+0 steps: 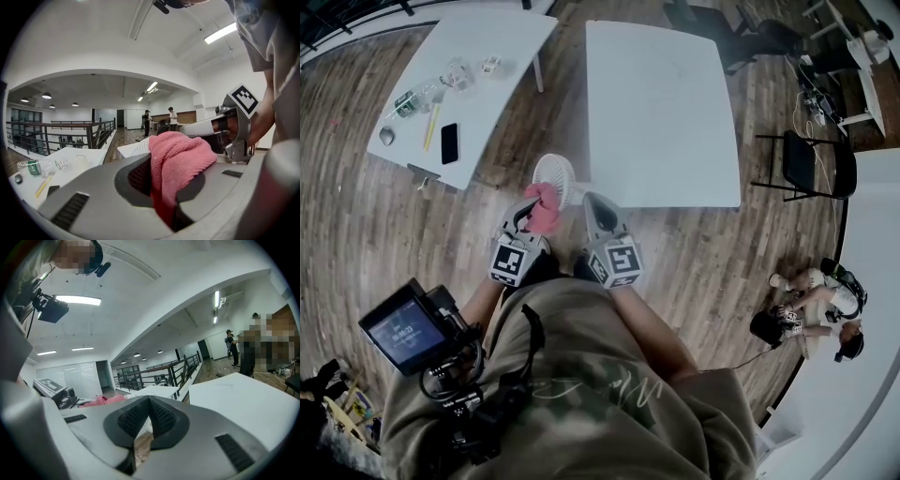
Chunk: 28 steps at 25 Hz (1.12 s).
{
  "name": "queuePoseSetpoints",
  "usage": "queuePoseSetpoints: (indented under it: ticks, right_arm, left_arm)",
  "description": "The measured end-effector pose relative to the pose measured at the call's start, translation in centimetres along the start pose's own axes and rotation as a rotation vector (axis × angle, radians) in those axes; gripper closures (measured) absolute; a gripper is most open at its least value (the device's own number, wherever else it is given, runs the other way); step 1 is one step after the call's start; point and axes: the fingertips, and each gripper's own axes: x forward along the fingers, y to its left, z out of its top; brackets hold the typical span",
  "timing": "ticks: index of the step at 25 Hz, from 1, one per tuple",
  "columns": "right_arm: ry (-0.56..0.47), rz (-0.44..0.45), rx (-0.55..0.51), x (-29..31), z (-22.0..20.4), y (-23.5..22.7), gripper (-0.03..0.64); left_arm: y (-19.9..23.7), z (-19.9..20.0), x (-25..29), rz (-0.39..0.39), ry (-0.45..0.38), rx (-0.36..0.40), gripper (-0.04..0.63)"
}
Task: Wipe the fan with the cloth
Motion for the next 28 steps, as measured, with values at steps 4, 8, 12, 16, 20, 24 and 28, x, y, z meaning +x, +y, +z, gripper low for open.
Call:
queuePoseSetpoints:
  ticks: [4,8,12,16,20,24,28]
  right_arm:
    - [0.005,0.009,-0.009,0.1,-0.1,0.3,0.604]
    - [0.005,0.013,-0.016,-0.1,-0.4,0.4,0.604]
    - [0.014,0.021,-0.029,-0.5,-0.2,0.9,0.604]
    - [0.017,0.014,-0.044,-0.8,-0.1,0.8,0.604]
    - [0.018,-0.002,-0.04,-1.2,-0.3,0.5,0.604]
    - [0.013,-0.017,-0.038,-1.5,-0.3,0.1,0.604]
    - [0.018,-0.018,-0.04,-1.7,-0.8,0.5,0.604]
  left_arm:
    - [0.3,-0.5,0.0,0.002,-0.029,-0.002,0.532]
    - [0.1,-0.7,0.1,0.009,-0.033,-0.009,0.532]
    - [0.1,-1.1,0.0,0.013,-0.042,0.002,0.532]
    - [0.3,-1.6,-0.1,0.013,-0.04,-0.018,0.532]
    - [0.7,-3.1,-0.6,0.018,-0.025,-0.038,0.532]
    - [1.1,-3.9,-0.5,0.026,-0.025,-0.063,0.531]
    - [1.4,-4.2,-0.1,0.022,-0.025,-0.072,0.531]
